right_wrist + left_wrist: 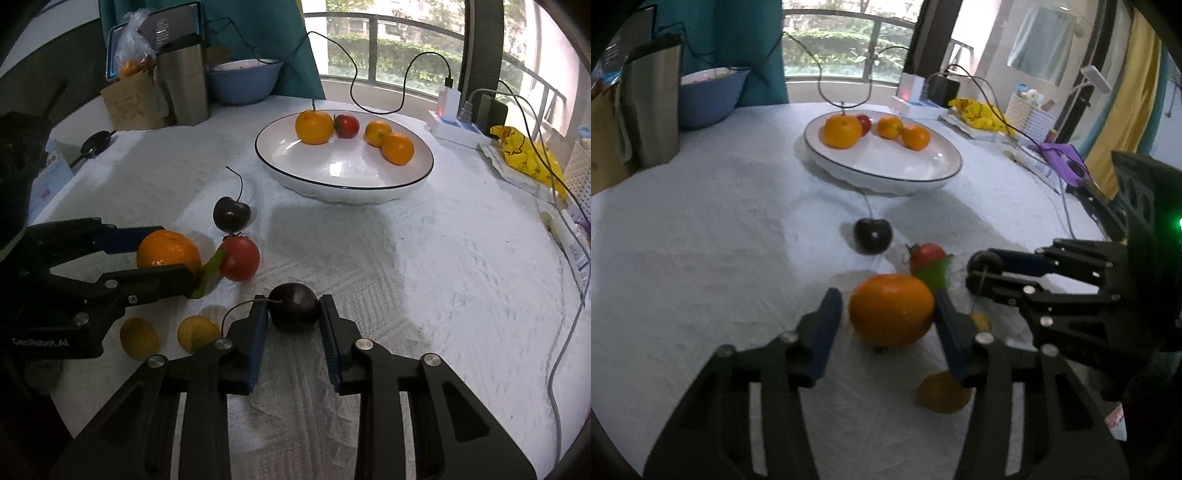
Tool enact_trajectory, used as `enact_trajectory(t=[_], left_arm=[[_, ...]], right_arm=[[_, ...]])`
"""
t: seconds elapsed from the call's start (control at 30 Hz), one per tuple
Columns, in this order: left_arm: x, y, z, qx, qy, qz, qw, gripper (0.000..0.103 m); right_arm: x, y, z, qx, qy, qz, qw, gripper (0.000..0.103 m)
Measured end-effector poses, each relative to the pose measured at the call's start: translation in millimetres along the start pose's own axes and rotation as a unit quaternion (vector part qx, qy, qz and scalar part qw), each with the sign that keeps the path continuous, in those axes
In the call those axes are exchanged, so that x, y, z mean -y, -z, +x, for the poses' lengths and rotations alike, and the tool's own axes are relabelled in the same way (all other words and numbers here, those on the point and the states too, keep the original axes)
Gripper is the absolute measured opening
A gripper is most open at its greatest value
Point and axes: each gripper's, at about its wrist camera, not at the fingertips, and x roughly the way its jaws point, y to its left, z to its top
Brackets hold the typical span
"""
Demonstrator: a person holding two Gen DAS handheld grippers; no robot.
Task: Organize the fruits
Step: 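Grasp the dark plum with the right gripper while the left gripper grasps the large orange, then carry the plum and large orange in both grippers over the white plate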
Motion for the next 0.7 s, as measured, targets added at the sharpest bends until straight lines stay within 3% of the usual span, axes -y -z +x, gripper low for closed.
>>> enact_trajectory(t=[0.4,0.7], left_arm=[[3.3,-5.1,-1.6,-0.001,0.0,0.004,1.0,0.046],[6.4,-25.3,-13.8,0.022,-0.002,0.007,0.9997,0.046]], right_arm=[[11.3,-7.4,-7.4,0.016,0.004,0.009,1.0,0.03],[25.0,-21.9,-13.2,0.03,0.008,0.015,0.999,0.03]])
